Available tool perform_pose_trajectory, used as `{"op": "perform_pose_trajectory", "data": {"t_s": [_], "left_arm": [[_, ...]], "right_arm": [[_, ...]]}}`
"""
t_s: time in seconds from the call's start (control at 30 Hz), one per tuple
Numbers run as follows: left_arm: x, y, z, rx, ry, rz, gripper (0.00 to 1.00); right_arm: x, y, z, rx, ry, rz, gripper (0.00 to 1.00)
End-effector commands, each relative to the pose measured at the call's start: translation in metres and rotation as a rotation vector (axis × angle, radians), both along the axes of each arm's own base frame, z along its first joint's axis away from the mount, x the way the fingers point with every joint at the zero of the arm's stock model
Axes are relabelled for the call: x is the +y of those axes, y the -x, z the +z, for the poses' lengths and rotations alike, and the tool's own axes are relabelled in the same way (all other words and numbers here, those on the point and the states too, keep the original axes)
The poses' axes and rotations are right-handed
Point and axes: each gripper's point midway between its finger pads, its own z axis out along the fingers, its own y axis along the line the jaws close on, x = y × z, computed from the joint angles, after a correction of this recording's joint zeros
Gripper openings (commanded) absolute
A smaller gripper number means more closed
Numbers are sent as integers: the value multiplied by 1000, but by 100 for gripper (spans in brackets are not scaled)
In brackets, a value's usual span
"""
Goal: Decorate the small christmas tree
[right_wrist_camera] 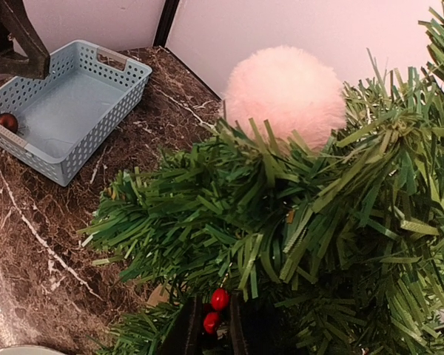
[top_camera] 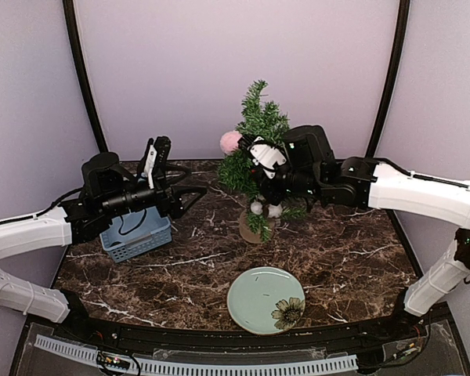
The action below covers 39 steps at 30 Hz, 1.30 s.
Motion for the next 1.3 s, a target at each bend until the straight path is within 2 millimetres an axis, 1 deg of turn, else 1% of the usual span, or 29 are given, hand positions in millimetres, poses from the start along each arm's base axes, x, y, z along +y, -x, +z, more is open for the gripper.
{"op": "perform_pose_trajectory", "data": {"t_s": [0.0,0.3,0.33,0.37,0.4,0.43,0.47,0.5,0.6,0.63,0.67,0.7,0.73,0.77,0.8,0.83,0.87,0.9,0.93,0.97,1.0,1.03,1.07,1.1,1.13,1.17,1.27], "left_arm": [[3,-3,12,-14,17,17,87],[12,-9,7,53,21,67,88],[16,-13,3,73,11,97,89],[18,-16,5,93,16,118,89],[24,-22,-4,133,-8,163,90],[29,-29,-1,158,-4,207,90],[36,-34,-13,215,-39,243,90],[38,-40,-10,249,-35,272,91],[65,-57,-33,395,-135,437,91],[78,-63,-37,429,-144,514,91],[94,-67,-50,498,-196,581,91],[107,-71,-56,548,-203,647,91],[127,-72,-68,620,-242,710,91],[139,-73,-74,669,-238,769,91],[160,-72,-83,727,-264,838,91],[173,-72,-87,760,-255,910,90],[191,-68,-96,812,-285,974,89],[203,-68,-98,838,-275,1044,89],[215,-63,-107,884,-307,1093,89],[223,-61,-110,909,-304,1148,89],[232,-55,-120,954,-339,1187,89],[238,-53,-124,981,-337,1227,89],[244,-47,-134,1033,-352,1268,89],[249,-45,-139,1061,-356,1294,88],[253,-39,-147,1108,-369,1327,87],[256,-36,-152,1135,-373,1346,86],[258,-32,-169,1218,-352,1384,86]], "right_arm": [[-3,5,23,-31,-65,-3,19],[0,19,52,-53,-160,63,35],[0,22,56,-55,-173,77,37],[0,25,58,-55,-185,98,40],[-1,28,62,-62,-200,107,44],[0,32,63,-58,-213,128,47],[-1,36,66,-62,-228,142,51],[-2,38,69,-67,-242,152,56],[-7,42,75,-86,-278,159,68],[-8,42,75,-87,-286,158,71],[-9,41,76,-84,-294,156,73],[-11,40,76,-80,-302,155,75],[-12,39,76,-74,-309,153,76],[-14,38,75,-66,-315,151,76],[-16,36,74,-60,-323,149,77],[-18,35,75,-56,-333,145,78],[-21,33,76,-53,-345,143,78],[-23,32,75,-49,-355,143,79],[-26,31,76,-46,-370,139,79],[-29,31,75,-41,-375,136,79],[-32,30,78,-44,-389,135,79],[-34,29,82,-53,-406,133,80],[-37,29,83,-56,-415,129,80],[-40,28,83,-57,-421,124,80],[-43,27,84,-58,-425,118,80],[-45,27,84,-61,-427,113,80],[-52,27,83,-68,-435,98,81]]}}
